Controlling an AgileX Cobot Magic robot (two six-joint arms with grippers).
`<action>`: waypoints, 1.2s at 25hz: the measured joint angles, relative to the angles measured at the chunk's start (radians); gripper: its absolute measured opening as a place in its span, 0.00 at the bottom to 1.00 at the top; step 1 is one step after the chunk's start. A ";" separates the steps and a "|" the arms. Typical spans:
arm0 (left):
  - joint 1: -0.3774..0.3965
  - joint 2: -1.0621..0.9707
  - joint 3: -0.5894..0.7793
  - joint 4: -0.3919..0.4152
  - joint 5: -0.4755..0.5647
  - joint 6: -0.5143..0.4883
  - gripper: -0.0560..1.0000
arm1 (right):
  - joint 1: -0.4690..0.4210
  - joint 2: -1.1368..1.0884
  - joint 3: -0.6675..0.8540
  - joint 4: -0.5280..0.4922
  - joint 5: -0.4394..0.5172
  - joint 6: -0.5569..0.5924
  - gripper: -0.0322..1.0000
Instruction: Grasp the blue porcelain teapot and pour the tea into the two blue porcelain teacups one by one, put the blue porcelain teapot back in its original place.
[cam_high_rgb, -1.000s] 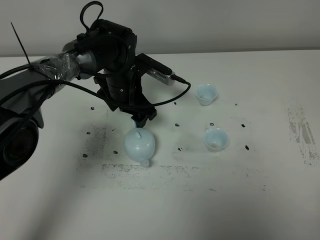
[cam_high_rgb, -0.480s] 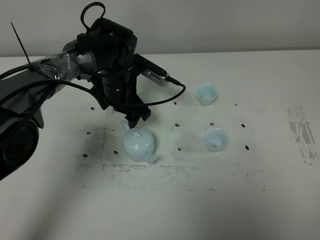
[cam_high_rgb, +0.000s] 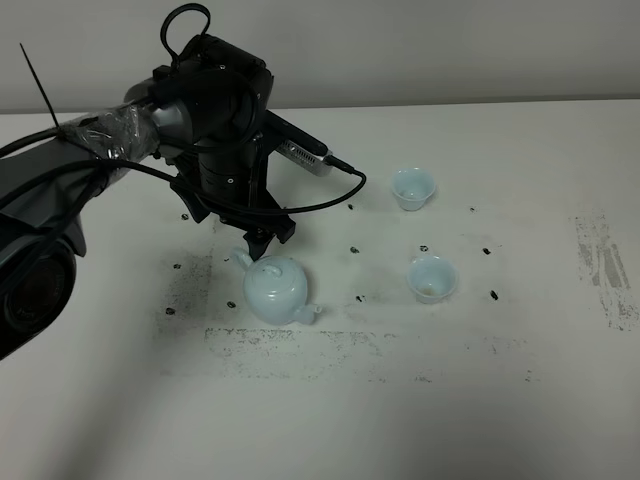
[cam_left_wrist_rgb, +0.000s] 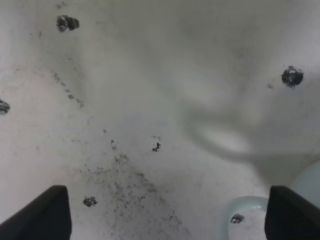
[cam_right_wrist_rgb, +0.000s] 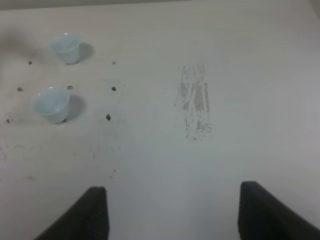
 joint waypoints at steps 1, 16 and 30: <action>0.000 -0.004 0.000 0.004 0.000 0.000 0.76 | 0.000 0.000 0.000 0.000 0.000 0.000 0.55; 0.000 -0.015 0.000 0.019 0.001 -0.014 0.76 | 0.000 0.000 0.000 0.000 0.000 0.000 0.55; 0.000 -0.042 0.120 0.069 0.001 -0.044 0.76 | 0.000 0.000 0.000 0.000 0.000 0.000 0.55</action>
